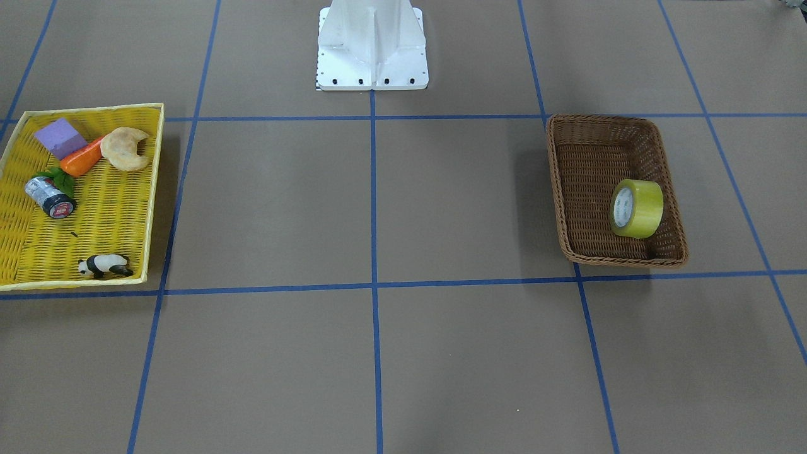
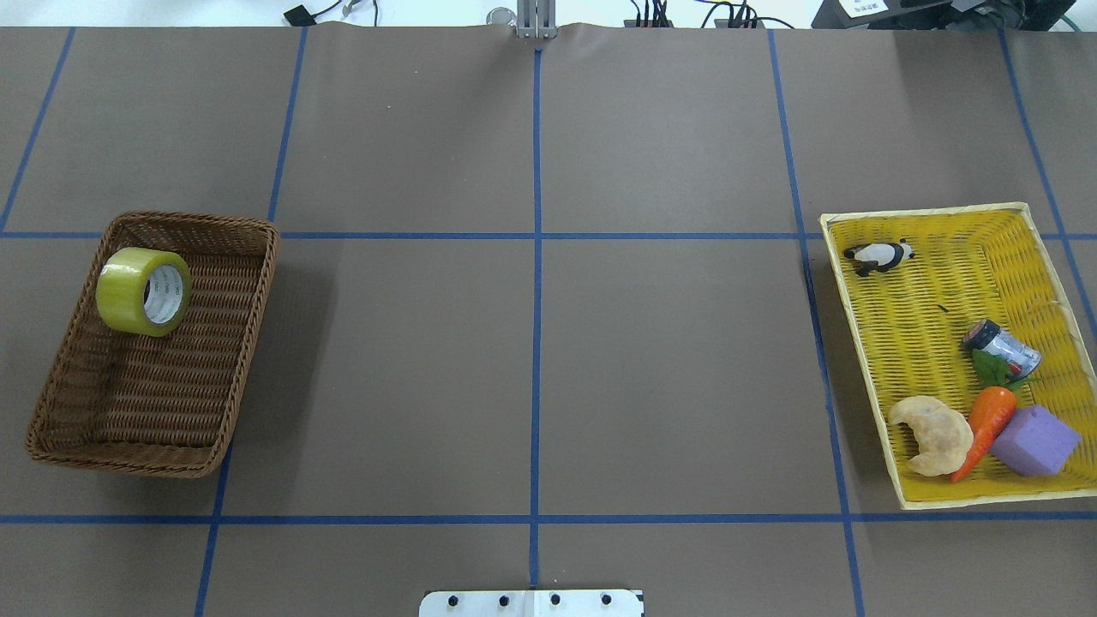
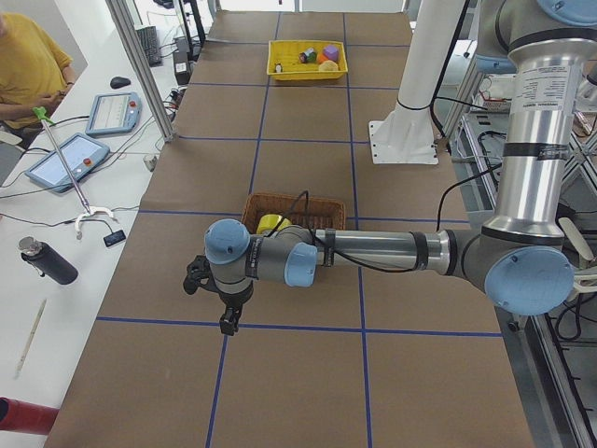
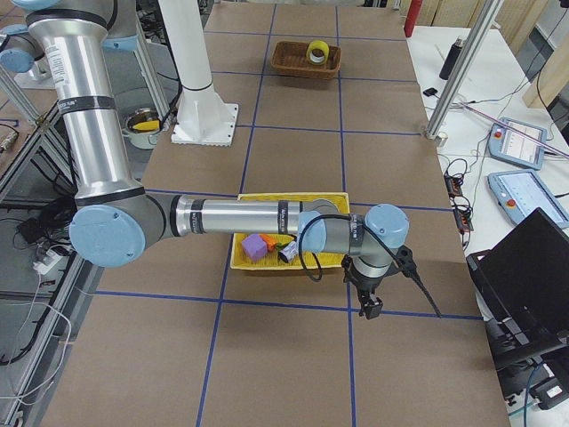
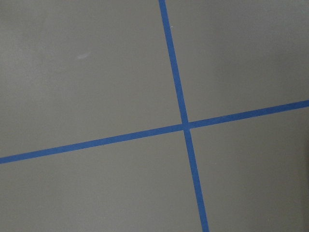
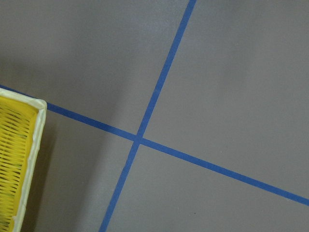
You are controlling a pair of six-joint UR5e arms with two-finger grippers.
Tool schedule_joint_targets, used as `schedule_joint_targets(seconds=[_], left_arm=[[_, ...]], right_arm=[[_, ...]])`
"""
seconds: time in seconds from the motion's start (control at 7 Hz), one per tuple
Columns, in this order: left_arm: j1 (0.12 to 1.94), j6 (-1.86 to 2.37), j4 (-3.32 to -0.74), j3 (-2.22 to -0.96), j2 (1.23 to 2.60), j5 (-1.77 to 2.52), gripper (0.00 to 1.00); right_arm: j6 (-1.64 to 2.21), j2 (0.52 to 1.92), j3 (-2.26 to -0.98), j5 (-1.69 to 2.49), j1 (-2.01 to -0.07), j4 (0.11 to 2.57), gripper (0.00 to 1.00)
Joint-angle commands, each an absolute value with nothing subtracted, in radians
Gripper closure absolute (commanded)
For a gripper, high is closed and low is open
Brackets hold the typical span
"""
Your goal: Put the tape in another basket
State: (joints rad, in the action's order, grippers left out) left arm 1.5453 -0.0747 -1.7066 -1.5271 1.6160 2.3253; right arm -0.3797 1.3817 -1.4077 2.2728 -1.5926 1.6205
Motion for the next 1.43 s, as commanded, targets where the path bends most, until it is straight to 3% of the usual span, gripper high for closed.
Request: schedule_joint_targets(seconds=[0.0, 1.29], left_arm=[[1.546, -0.078, -1.715, -1.548, 1.601, 2.330, 0.02], [1.545, -0.084, -1.713, -1.569, 1.589, 2.330, 0.02]], right_arm=[[-0.380, 1.402, -1.414, 2.278, -1.601, 1.620, 0.00], [-0.379, 1.430, -1.407, 2.279, -1.601, 1.621, 0.00]])
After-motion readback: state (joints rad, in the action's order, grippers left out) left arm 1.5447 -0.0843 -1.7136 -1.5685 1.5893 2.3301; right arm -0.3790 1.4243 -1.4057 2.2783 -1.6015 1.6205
